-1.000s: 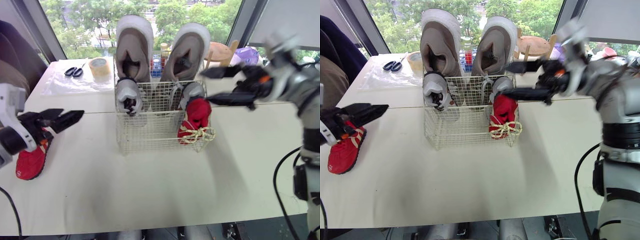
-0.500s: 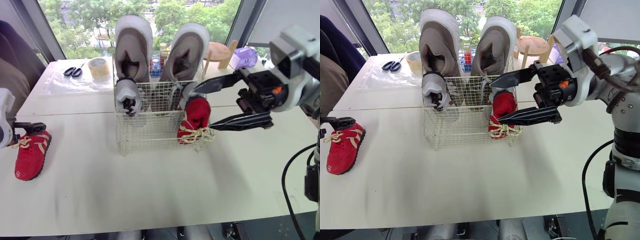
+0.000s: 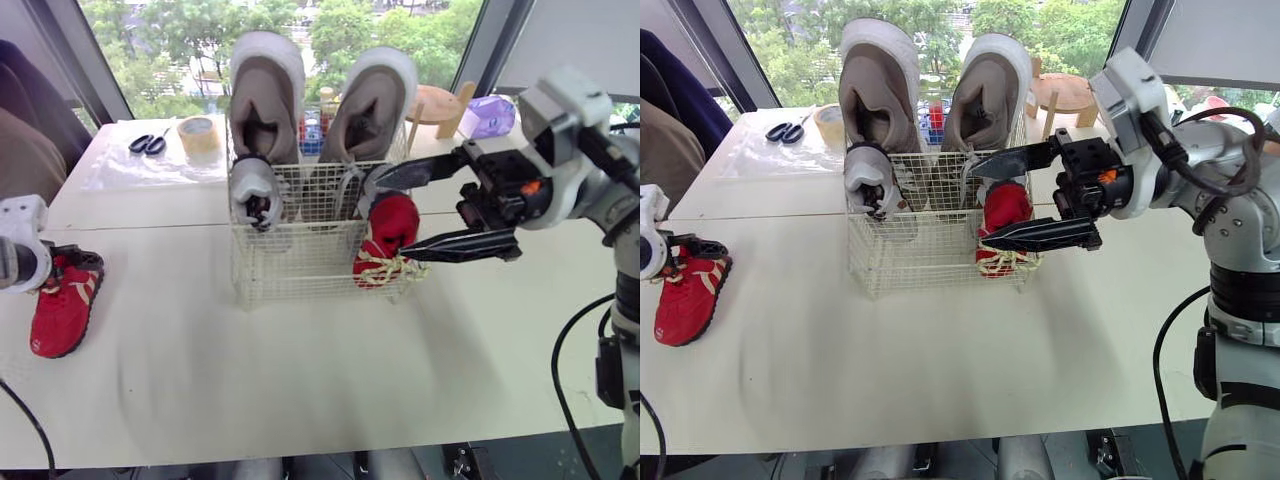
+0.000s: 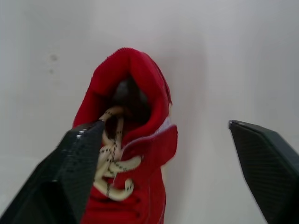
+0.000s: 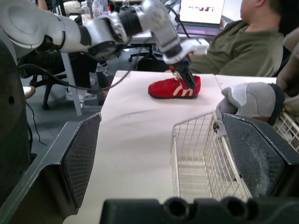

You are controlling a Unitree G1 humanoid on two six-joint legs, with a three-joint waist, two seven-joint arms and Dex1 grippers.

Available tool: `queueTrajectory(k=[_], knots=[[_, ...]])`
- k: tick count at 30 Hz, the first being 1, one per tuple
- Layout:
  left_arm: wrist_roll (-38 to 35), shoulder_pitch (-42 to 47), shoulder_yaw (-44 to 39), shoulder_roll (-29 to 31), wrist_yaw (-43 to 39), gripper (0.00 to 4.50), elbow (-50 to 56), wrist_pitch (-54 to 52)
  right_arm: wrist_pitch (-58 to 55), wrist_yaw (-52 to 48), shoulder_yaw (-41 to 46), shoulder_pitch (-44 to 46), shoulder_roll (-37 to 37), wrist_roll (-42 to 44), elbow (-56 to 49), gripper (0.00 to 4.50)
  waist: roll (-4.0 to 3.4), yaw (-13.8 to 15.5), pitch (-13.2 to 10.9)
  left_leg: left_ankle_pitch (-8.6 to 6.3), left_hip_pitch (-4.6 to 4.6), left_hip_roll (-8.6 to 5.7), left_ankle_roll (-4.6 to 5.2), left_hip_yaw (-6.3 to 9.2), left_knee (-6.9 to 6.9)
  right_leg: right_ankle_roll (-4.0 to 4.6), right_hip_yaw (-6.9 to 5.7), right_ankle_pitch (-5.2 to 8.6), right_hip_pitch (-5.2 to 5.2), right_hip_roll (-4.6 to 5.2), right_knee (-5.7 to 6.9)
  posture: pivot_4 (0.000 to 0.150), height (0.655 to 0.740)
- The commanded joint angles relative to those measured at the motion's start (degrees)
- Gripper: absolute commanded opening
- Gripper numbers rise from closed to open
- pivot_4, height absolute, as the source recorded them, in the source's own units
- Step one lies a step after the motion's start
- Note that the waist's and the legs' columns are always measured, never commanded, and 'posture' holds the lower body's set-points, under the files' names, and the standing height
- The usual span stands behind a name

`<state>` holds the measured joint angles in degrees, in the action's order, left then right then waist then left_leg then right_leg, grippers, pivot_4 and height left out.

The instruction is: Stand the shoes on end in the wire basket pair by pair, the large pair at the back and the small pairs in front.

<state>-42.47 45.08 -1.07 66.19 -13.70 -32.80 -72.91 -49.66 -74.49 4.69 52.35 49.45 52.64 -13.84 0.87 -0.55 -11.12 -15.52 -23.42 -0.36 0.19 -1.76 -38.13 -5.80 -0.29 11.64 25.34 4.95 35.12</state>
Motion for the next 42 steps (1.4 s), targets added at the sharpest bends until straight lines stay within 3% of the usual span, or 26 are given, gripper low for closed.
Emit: queueTrajectory(k=[1,5,9,13,15,18,19,21,25,27,32,34,38,42], knots=[[10.38,7.19,5.89,-1.12,-8.59,2.17,-9.31,5.67,-0.43,2.37,3.26,0.01,0.17,2.52,-2.58,4.50,0.07,0.02,0.00,0.00,-0.01,0.00,0.01,0.00,-0.01,-0.01,0.00,0.00,-0.01,0.00,0.01,0.150,0.7400],[18.70,13.98,9.40,-3.24,-14.88,0.15,-17.87,10.09,-0.87,4.80,4.22,-1.13,0.22,3.85,-3.92,4.50,0.30,-0.03,-0.04,0.00,-0.03,0.01,0.02,0.00,-0.03,-0.02,0.00,0.00,0.00,-0.01,0.01,0.150,0.7400],[24.12,17.06,9.97,-4.29,-18.58,0.02,-21.95,11.54,-1.09,6.36,4.73,-1.87,0.07,4.73,-4.50,4.50,0.37,-0.15,-0.05,-0.01,-0.04,0.04,0.04,0.00,-0.03,-0.03,0.00,0.00,0.00,-0.01,0.01,0.150,0.7400],[24.31,19.20,3.85,-2.79,-16.89,0.02,-16.25,7.20,-0.86,6.42,4.14,-1.80,-0.21,5.24,-3.70,4.50,0.47,-0.14,-0.09,-0.01,-0.04,0.13,0.05,0.03,-0.04,-0.05,0.00,-0.01,0.02,-0.02,0.04,0.150,0.7400],[22.48,18.54,-2.06,-1.73,-14.80,0.02,-7.87,2.00,-1.61,6.78,4.49,-1.64,-0.81,6.63,-2.99,4.50,0.66,-0.15,-0.10,-0.02,-0.07,0.19,0.05,0.15,-0.06,-0.06,0.00,-0.01,0.03,-0.01,0.05,0.150,0.7400],[19.21,13.17,-22.44,-5.32,-9.85,0.02,14.10,-10.52,-2.24,7.66,4.71,-1.42,-1.95,7.98,-2.06,4.50,0.77,-0.20,-0.10,-0.02,-0.11,0.21,0.05,0.28,-0.08,-0.11,0.00,-0.04,0.03,0.05,0.08,0.150,0.7400],[17.51,10.49,-33.18,-9.97,-8.32,0.02,26.57,-15.10,-1.78,7.73,4.43,-1.21,-2.35,7.32,-1.08,4.50,0.76,-0.23,-0.10,-0.03,-0.12,0.19,0.07,0.27,-0.08,-0.16,0.01,-0.07,0.02,0.09,0.08,0.150,0.7400],[14.44,6.91,-46.41,-17.60,-5.76,0.02,43.68,-19.20,-1.31,7.79,4.20,-0.91,-2.81,6.67,0.20,4.50,0.77,-0.16,-0.09,-0.05,-0.13,0.15,0.11,0.25,-0.14,-0.22,0.02,-0.11,-0.01,0.21,0.06,0.150,0.7400],[1.44,6.63,-62.34,-34.40,-5.89,0.02,73.09,-19.59,-0.55,6.71,3.20,0.78,-3.94,5.26,3.99,4.50,0.82,-0.12,-0.09,-0.04,-0.08,0.12,0.06,0.23,-0.16,-0.26,0.04,-0.14,-0.05,0.22,0.00,0.150,0.7400],[-6.99,7.38,-66.87,-44.28,-4.89,0.02,81.59,-19.59,0.55,5.58,1.66,1.89,-4.82,3.61,5.88,4.50,0.83,0.07,-0.08,0.07,-0.06,0.12,-0.14,0.26,-0.15,-0.24,0.03,-0.15,-0.04,0.21,0.02,0.150,0.7400],[-18.13,4.72,-68.13,-58.63,1.05,0.02,87.89,-17.91,1.49,4.06,-0.20,3.49,-5.93,1.00,7.88,4.50,0.84,0.27,-0.07,0.18,0.11,0.13,-0.30,0.41,-0.16,-0.16,0.00,-0.20,-0.26,0.06,0.09,0.150,0.7400],[-27.17,-0.25,-65.19,-62.52,6.07,0.02,87.32,-11.24,1.30,4.18,-0.47,3.52,-5.83,0.38,7.70,4.50,0.84,0.09,-0.07,0.18,0.15,0.13,-0.30,0.39,-0.16,-0.15,0.02,-0.20,-0.28,0.05,0.11,0.150,0.7400],[-39.63,-12.03,-55.57,-61.05,13.52,0.02,85.09,0.06,0.58,4.20,-0.04,3.09,-4.68,-0.24,7.49,4.50,0.83,-0.12,-0.06,0.18,0.12,0.19,-0.28,0.35,-0.13,-0.14,0.09,-0.19,-0.16,0.05,0.14,0.150,0.7400],[-42.69,-16.38,-46.51,-57.77,17.13,0.02,82.57,9.92,-0.77,5.12,1.55,2.61,-3.64,0.65,6.61,4.50,0.83,0.44,-0.06,0.19,0.14,0.17,-0.28,0.37,-0.16,-0.06,0.08,-0.22,-0.23,0.05,0.11,0.150,0.7400]])
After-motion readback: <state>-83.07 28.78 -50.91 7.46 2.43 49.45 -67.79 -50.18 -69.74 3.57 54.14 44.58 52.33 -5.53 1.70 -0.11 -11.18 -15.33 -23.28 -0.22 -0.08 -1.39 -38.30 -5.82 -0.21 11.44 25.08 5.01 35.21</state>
